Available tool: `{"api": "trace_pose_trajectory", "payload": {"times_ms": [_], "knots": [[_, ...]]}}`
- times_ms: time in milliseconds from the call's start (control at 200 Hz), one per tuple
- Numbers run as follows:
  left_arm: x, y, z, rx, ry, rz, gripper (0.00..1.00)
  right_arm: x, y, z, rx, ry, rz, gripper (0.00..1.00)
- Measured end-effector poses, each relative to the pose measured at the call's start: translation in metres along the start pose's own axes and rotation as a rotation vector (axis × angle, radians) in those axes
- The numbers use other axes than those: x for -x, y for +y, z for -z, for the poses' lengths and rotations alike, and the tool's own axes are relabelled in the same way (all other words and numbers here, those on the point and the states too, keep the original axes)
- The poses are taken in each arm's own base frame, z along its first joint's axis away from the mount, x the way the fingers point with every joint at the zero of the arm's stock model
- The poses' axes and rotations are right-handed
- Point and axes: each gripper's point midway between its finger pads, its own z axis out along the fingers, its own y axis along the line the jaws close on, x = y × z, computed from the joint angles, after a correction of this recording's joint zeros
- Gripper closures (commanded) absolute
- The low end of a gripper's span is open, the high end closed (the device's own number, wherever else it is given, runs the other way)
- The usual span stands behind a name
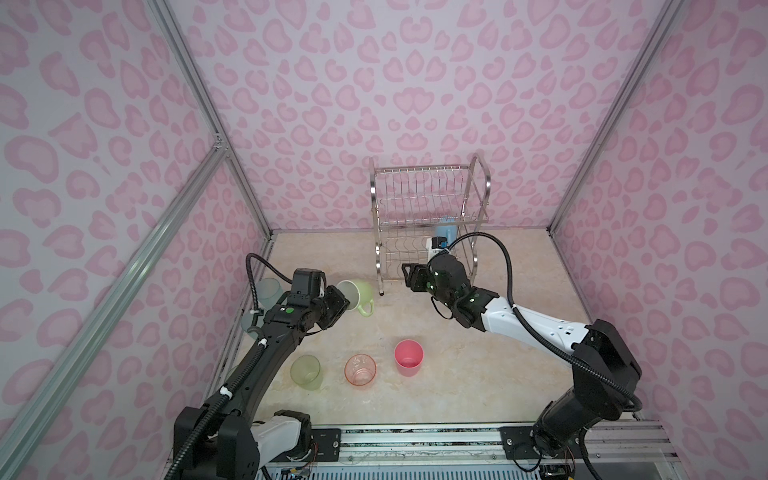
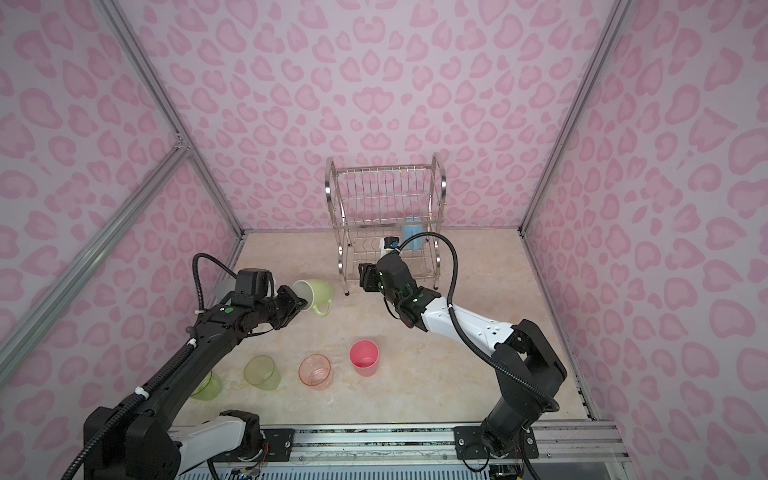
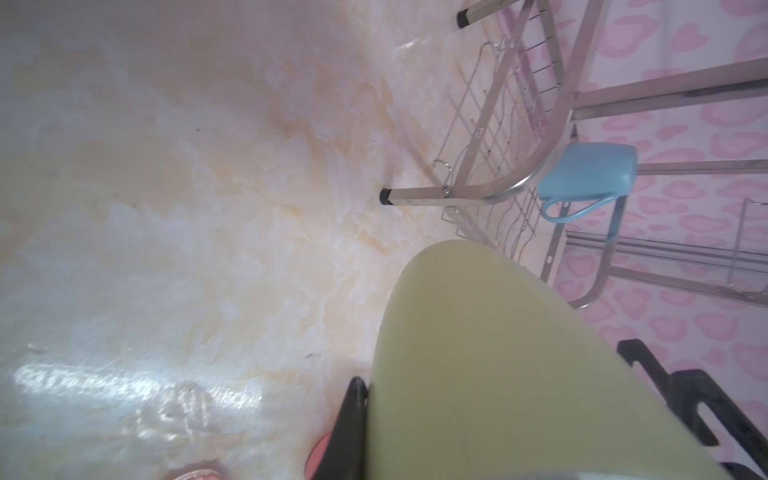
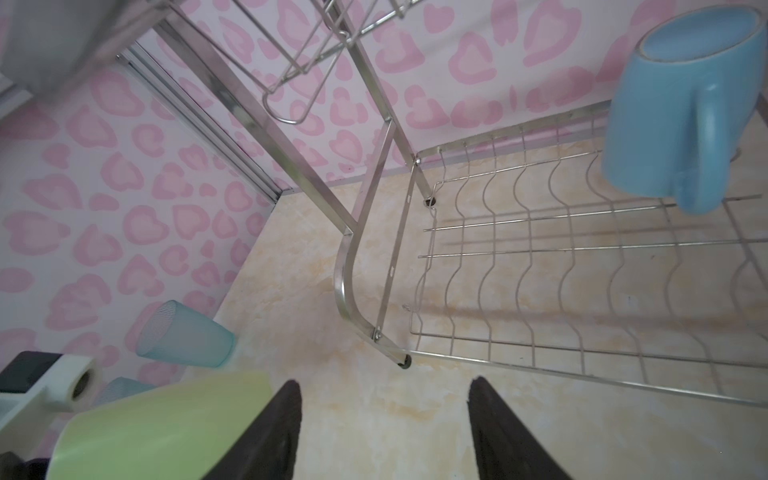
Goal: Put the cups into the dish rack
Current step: 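Lift the light green mug with the left gripper while the right gripper approaches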
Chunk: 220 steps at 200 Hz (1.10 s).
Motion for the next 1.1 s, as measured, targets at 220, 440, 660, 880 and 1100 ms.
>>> {"api": "trace_pose_trajectory", "payload": {"times_ms": [220,440,660,880,1100], "knots": [[0.008,-0.030,-0.003,-0.190,-0.013,-0.009,0.97,0.002,0.020,0.009,0.110,0.039,-0.225,0.40],[0.024,-0.058,0.002,-0.362,-0.052,-0.026,0.97,0.002,0.040,0.014,0.218,0.076,-0.384,0.40],[0.030,-0.069,-0.005,-0.458,-0.032,0.018,0.97,-0.008,0.047,0.014,0.294,0.108,-0.510,0.41],[0.033,-0.082,-0.007,-0.531,-0.006,0.044,0.97,-0.013,0.058,0.014,0.355,0.111,-0.571,0.42],[0.033,-0.086,-0.010,-0.570,0.011,0.072,0.97,-0.017,0.072,0.011,0.405,0.109,-0.600,0.45]]}}
